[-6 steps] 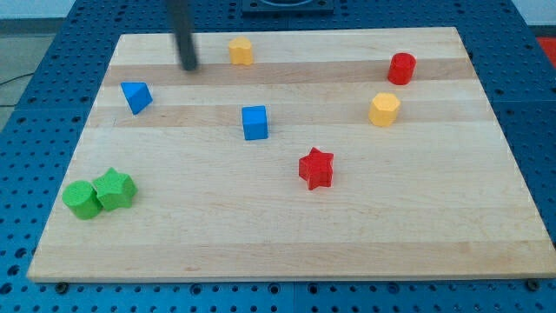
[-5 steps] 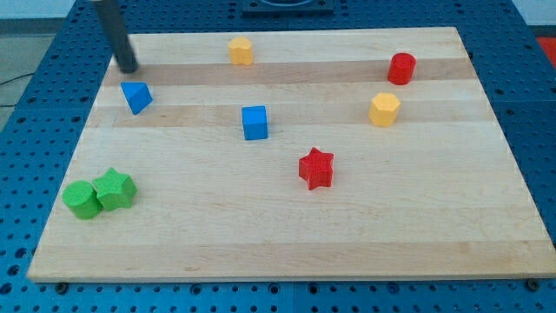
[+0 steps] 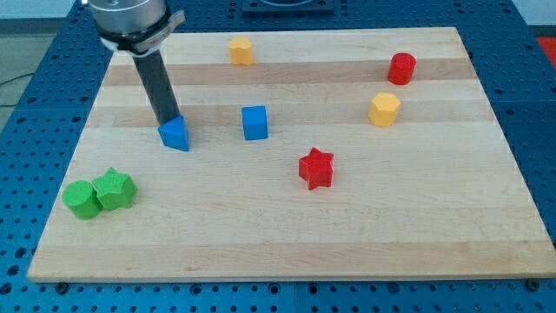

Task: Slightly move the red circle to the top of the red star

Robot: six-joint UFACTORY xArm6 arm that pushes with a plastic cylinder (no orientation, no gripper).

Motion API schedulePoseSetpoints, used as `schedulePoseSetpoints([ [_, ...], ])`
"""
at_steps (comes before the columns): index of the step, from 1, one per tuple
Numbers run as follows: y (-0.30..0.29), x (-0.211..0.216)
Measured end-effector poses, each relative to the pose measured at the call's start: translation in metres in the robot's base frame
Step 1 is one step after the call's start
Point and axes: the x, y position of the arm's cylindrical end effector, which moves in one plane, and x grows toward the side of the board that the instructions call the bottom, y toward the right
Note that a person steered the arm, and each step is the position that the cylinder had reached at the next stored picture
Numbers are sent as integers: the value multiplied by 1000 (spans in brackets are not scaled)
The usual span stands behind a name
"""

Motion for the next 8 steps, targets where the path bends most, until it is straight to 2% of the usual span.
schedulePoseSetpoints([
  [1, -45, 25],
  [2, 2, 44],
  [3, 52, 39],
  [4, 68, 38],
  [5, -22, 53],
  [6, -21, 10],
  [7, 47, 17],
  [8, 28, 32],
])
